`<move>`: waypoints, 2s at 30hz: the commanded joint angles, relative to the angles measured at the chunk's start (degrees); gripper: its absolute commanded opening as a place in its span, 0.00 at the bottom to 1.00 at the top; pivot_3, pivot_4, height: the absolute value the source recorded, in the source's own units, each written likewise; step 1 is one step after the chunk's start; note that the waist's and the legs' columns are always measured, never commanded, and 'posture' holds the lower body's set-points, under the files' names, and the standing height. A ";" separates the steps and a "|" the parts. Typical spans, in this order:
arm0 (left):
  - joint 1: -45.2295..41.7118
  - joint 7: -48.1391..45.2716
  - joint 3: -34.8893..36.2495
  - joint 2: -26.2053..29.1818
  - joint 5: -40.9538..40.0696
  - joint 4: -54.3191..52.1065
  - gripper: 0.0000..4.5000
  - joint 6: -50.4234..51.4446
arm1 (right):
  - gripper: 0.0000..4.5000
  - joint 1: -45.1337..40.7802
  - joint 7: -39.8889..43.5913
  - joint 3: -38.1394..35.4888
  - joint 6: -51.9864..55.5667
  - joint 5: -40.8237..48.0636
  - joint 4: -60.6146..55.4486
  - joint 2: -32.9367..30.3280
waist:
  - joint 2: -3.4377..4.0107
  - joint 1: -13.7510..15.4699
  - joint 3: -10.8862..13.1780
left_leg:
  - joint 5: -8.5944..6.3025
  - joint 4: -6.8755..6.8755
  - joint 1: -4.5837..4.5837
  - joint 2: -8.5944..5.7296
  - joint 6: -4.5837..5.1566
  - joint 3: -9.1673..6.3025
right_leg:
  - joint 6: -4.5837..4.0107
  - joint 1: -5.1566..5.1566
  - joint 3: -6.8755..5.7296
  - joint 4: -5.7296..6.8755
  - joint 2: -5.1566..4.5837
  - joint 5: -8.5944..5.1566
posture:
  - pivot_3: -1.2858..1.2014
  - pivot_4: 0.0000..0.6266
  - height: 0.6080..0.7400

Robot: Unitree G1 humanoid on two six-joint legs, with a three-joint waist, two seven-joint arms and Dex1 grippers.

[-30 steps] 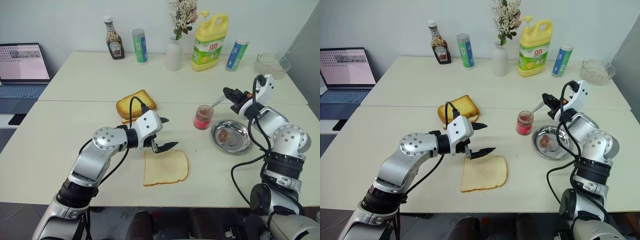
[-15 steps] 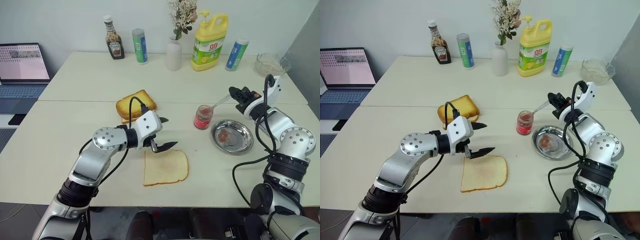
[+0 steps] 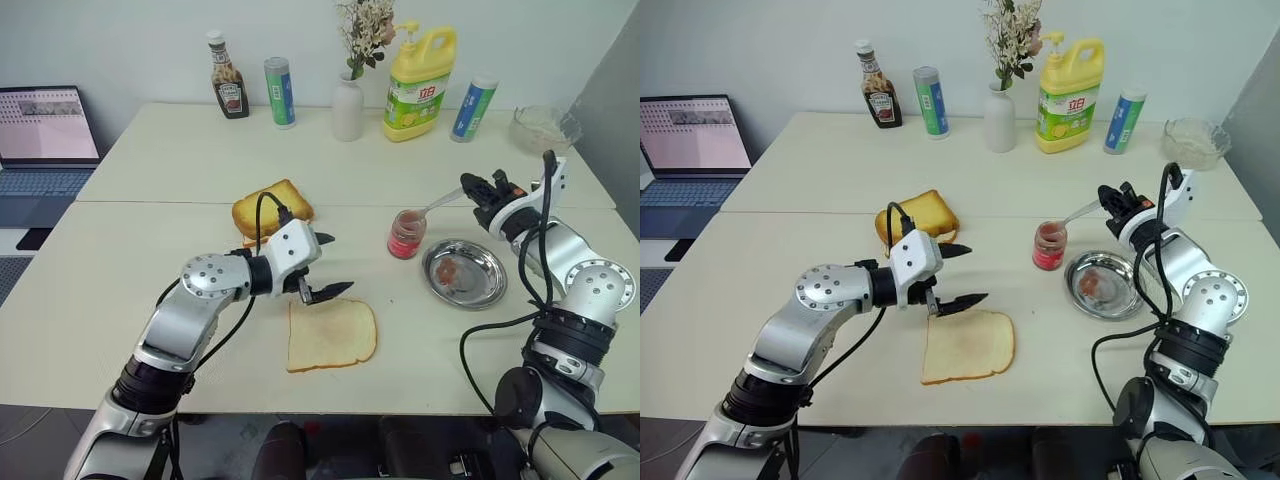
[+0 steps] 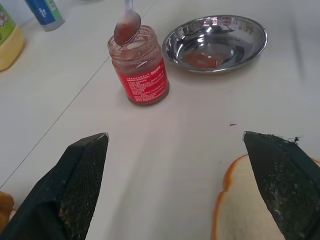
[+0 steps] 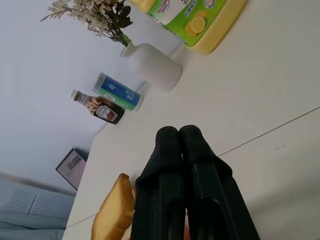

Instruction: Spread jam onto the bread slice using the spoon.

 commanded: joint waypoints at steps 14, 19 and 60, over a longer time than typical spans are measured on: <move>-2.18 -0.79 4.56 -0.18 -8.59 -2.65 1.00 4.13 | 0.01 2.31 -0.56 0.14 -2.65 5.97 -0.53 -0.92 | 0.00 -0.01 0.00 | 0.00 -0.01 -0.02 0.00 0.00 0.00 | 0.01 -0.02 0.00 -0.01 0.01 0.00 | 0.52 0.24 1.00; -1.18 -2.34 4.58 2.17 -7.83 -1.91 1.00 1.80 | 0.01 1.99 0.80 -0.06 -2.82 10.81 -2.49 -0.90 | 0.04 -0.06 0.03 | 0.00 -0.04 -0.02 0.01 0.00 0.01 | 0.00 -0.06 0.02 -0.01 0.02 0.00 | 0.52 0.24 1.00; 33.23 -6.02 15.45 12.05 -1.09 -6.74 1.00 -23.26 | 0.01 15.45 39.77 53.61 -22.27 -26.47 -30.66 -12.88 | 0.09 0.10 0.06 | 0.00 0.03 -0.68 0.04 0.00 -0.08 | -0.01 -0.71 -0.13 0.00 -0.05 0.00 | 0.52 0.24 1.00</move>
